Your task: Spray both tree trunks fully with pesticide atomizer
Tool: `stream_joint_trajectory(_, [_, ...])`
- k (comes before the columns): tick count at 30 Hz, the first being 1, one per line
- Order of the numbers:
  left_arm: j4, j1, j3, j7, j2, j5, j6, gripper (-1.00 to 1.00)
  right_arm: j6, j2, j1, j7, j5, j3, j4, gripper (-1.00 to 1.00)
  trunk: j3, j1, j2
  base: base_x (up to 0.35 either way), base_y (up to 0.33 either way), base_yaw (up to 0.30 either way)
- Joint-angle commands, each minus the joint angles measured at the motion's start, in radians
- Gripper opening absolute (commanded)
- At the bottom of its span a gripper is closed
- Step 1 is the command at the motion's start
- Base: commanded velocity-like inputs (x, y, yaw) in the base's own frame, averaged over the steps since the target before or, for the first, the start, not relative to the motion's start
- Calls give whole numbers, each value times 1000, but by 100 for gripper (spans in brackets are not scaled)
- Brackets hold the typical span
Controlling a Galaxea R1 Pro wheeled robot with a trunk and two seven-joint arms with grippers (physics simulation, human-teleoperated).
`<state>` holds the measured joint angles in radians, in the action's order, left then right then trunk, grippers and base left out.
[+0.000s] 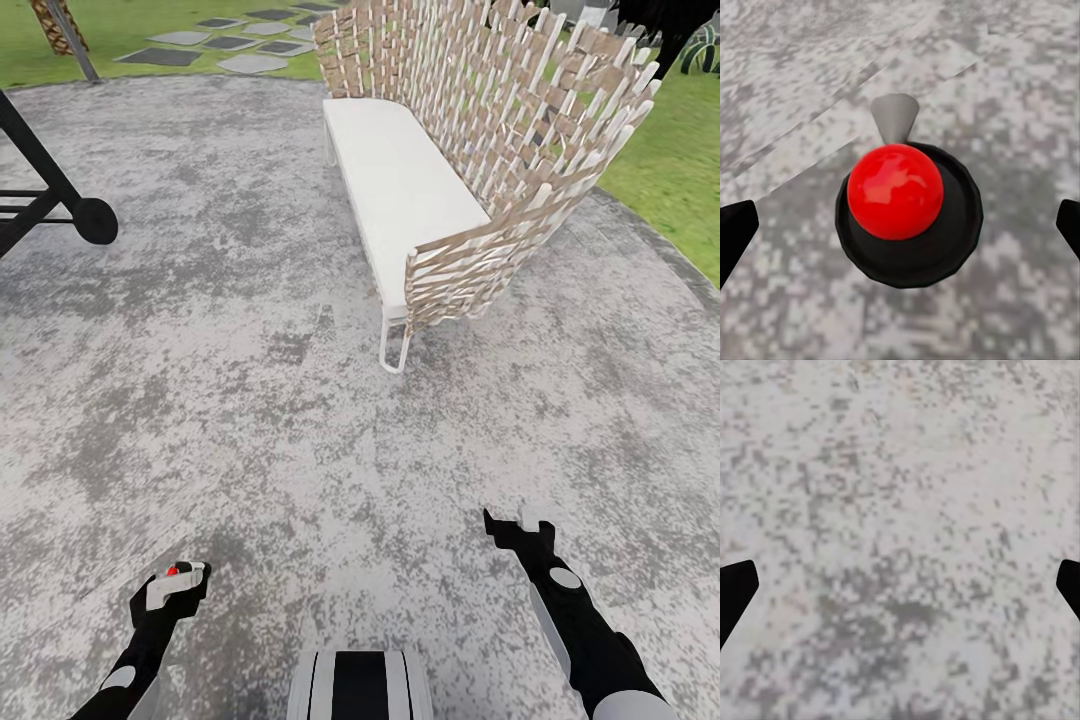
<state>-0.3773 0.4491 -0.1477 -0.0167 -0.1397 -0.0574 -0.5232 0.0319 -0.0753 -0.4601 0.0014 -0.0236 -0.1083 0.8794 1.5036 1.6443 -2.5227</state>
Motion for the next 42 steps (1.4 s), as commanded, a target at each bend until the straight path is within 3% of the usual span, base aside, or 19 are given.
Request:
stream_joint_trajectory(1, [1,0,0,-2,0,-6,-3,100,3,0,0,0,-3,-1,1,100,1,0,0,0,0,0])
stream_joint_trajectory(15, [1,0,-1,0,0,-7,-3,100,3,0,0,0,-4,-1,1,100,-4,0,0,0,0,0])
stream_joint_trajectory(16, [1,0,-1,0,0,-7,-3,-100,3,0,0,0,-4,-1,1,100,-4,0,0,0,0,0])
stream_joint_trajectory(26, [1,0,-1,7,-1,-9,-1,-100,3,0,0,0,-4,-1,1,100,-4,0,0,0,0,0])
stream_joint_trajectory(33, [0,-1,2,4,-5,-79,-4,-100,3,0,0,0,-4,-1,1,100,-4,0,0,0,0,0])
stream_joint_trajectory(39, [0,-1,3,3,-3,-85,-3,-100,3,0,0,0,-4,-1,1,100,-4,0,0,0,0,0])
stream_joint_trajectory(42, [0,0,3,1,-3,-85,-3,-100,3,0,0,0,-4,-1,1,100,-16,-2,1,0,0,0])
